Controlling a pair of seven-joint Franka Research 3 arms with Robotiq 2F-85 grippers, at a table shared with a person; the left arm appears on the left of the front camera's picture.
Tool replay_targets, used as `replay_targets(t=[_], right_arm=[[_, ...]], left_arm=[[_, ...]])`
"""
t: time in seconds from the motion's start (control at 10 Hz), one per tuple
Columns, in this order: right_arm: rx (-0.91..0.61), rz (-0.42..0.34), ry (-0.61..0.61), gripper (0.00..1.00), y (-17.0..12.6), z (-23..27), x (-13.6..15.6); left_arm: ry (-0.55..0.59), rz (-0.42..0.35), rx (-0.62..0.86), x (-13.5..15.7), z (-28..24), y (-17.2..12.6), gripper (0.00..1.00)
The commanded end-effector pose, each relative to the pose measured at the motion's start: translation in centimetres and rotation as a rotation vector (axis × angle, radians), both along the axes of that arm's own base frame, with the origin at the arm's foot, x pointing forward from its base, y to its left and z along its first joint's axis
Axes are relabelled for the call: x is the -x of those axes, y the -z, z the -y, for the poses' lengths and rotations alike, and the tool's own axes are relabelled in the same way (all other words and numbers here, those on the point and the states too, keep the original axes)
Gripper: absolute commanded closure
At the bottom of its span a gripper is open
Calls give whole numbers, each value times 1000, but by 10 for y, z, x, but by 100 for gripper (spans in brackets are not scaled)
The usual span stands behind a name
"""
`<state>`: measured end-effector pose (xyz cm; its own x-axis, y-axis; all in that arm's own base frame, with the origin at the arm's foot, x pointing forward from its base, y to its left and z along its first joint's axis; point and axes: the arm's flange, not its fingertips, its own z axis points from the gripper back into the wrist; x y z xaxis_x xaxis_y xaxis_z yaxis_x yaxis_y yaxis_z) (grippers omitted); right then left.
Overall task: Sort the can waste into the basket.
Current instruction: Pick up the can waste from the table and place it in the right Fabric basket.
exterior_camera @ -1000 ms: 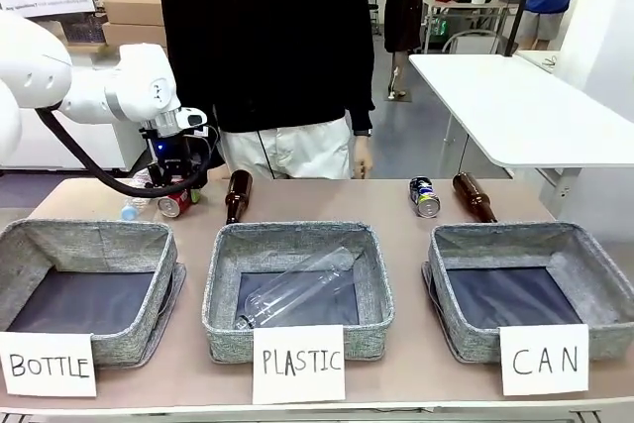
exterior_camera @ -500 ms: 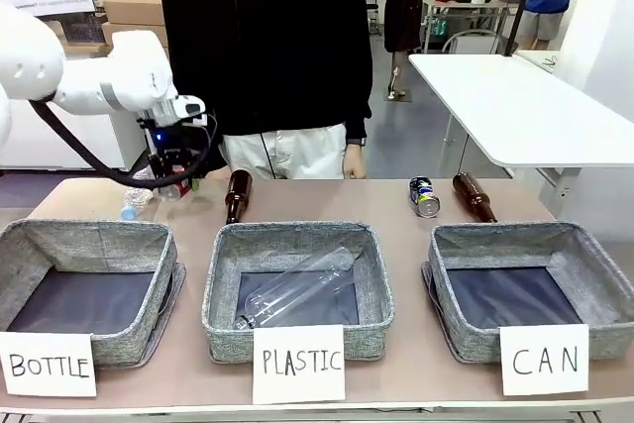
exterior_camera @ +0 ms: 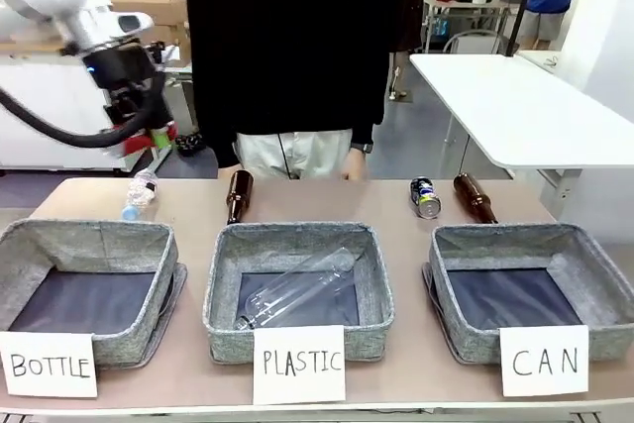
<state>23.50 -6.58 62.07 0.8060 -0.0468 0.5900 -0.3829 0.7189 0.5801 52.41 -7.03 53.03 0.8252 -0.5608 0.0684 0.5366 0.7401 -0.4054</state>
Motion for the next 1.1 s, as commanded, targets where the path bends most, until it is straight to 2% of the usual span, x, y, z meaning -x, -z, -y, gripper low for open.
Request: replay_targets(t=[0.0,0.1,0.2,0.3,0.4,0.5,0.6,0.7,0.8,0.9,1.0], right_arm=[[-12,23,-21,0,-2,0,-1],[-12,23,-21,0,-2,0,-1],[-12,23,-21,0,-2,0,-1],[-12,23,-21,0,-2,0,-1],[-12,23,-21,0,-2,0,-1],[-12,23,-21,0,-2,0,-1],[1,0,0,0,0,0,0],[106,70,150,0,-19,22,13],[100,103,234,0,-28,54,27],[114,97,372,0,-26,99,44],[115,67,505,0,-17,142,68]], left_arm=[[-34,15,113,125,-36,10,100],[-103,102,170,162,-42,12,100],[-166,232,207,181,-49,13,100],[-266,294,245,173,-62,16,100],[-87,72,183,152,-50,0,100],[-87,72,183,152,-50,0,100],[-179,172,236,183,-67,9,67],[-44,131,338,128,-30,30,71],[56,150,394,91,24,40,71],[219,187,440,66,94,43,71],[312,217,417,50,169,43,71]])
